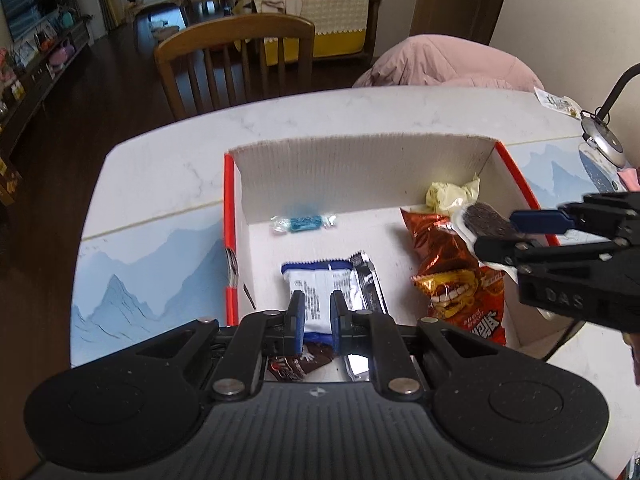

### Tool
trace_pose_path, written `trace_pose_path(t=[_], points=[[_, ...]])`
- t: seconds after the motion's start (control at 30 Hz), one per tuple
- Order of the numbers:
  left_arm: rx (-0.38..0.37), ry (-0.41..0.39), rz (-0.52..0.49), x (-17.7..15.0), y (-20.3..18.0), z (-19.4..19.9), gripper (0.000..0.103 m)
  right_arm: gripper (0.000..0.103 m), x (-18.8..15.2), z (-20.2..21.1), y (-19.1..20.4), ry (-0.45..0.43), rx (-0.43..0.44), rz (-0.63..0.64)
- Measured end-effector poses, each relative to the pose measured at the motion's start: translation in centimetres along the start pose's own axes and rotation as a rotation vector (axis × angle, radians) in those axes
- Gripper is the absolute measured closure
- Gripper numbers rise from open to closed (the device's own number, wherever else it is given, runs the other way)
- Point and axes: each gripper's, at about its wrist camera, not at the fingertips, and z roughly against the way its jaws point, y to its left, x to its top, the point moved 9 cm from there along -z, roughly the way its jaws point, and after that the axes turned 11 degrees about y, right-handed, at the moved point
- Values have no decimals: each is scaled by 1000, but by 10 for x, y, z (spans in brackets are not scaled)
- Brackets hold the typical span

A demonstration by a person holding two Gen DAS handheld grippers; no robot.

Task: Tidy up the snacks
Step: 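Carry the candy and lollipop into the red box and open both tools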

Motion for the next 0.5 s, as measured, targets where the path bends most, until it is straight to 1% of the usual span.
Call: trace_pose_path(t=[0.23, 0.33, 0.5], points=[[-15, 18, 0, -10, -5, -5, 90, 62, -1, -16, 0, 31, 9, 18], [-22, 18, -1, -14, -7, -4, 90, 62, -1, -16, 1, 38, 30, 16], [-29, 7, 1, -16, -8, 2, 90, 62, -4, -4, 2, 23, 48, 9]])
